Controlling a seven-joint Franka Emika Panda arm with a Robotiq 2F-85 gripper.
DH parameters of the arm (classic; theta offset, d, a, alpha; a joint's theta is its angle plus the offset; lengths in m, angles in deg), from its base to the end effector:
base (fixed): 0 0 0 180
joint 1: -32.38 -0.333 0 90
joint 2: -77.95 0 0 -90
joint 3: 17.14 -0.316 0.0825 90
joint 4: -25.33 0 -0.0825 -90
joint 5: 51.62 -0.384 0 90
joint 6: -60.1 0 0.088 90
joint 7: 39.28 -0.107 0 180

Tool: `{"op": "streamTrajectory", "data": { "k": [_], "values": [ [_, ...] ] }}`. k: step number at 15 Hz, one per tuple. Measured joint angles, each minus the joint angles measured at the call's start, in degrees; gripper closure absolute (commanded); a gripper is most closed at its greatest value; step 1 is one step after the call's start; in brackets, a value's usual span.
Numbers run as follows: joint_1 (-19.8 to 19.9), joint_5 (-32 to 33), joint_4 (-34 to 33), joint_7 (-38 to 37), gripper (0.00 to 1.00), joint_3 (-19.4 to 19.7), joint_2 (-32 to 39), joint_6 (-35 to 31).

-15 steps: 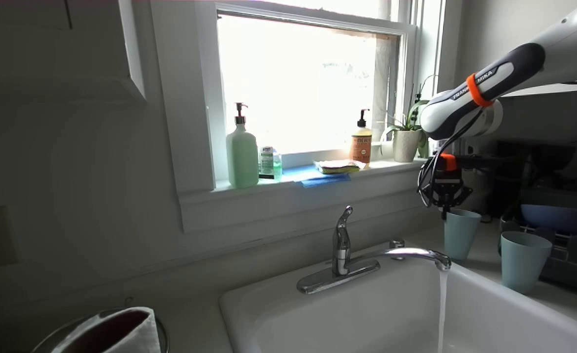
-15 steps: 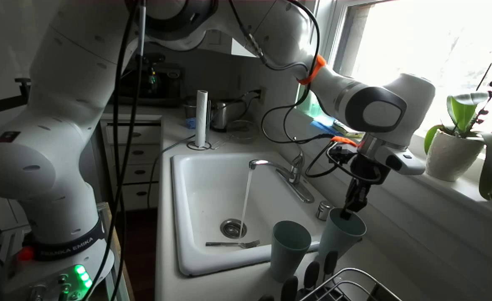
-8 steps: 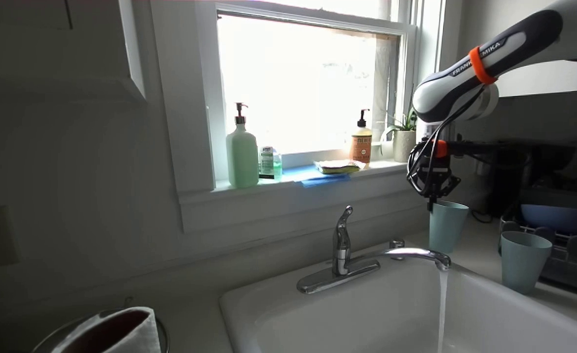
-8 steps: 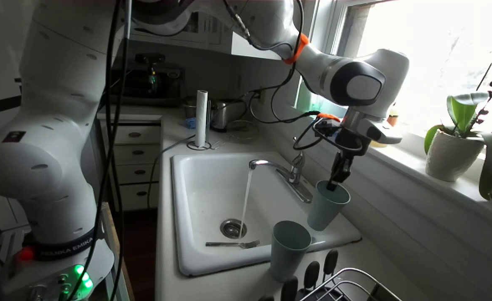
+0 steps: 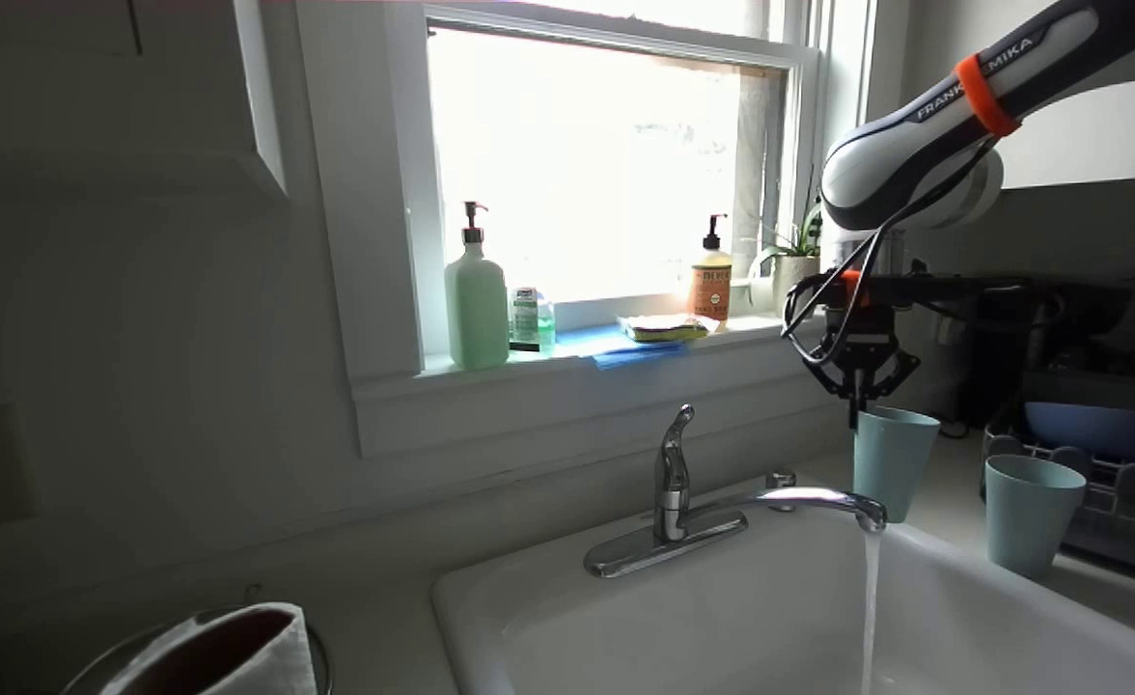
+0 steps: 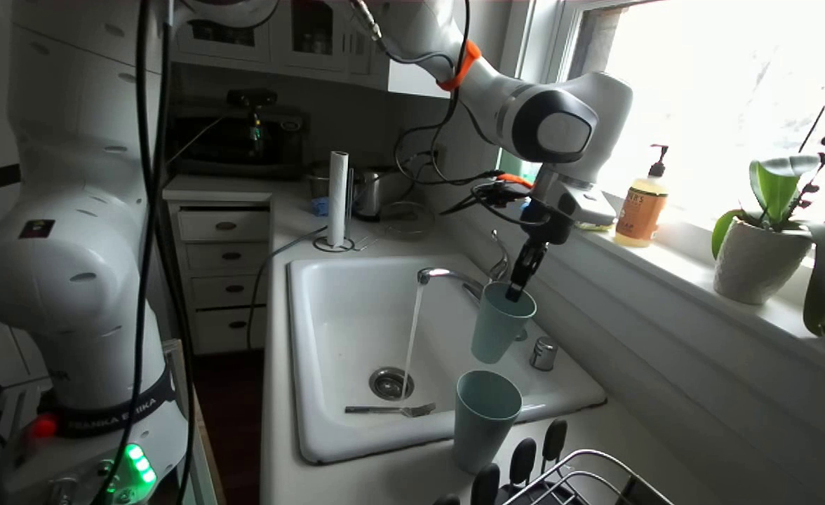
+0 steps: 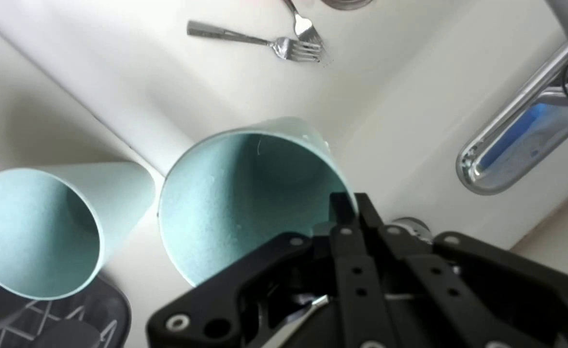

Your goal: Get the grey cup in front, put it under the running water, pour the water in the cup into the sink and then put the cup into the other grey cup

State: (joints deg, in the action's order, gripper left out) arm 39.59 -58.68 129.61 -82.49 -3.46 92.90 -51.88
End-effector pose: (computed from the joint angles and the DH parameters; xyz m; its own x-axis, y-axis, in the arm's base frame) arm 0.5759 -0.2023 0.3884 0.3871 -0.9144 -0.1186 -0.9177 -0.3946 0.0470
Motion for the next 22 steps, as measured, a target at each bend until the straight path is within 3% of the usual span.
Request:
{"op": "streamTrajectory", "data": {
  "k": [13, 22],
  "values": [
    [-0.1, 0.0, 3.6, -0.3, 0.99, -0.5, -0.1, -0.5],
    [-1.0, -4.5, 14.1, -12.8, 0.99, -2.3, -0.1, -12.4]
  ]
}}
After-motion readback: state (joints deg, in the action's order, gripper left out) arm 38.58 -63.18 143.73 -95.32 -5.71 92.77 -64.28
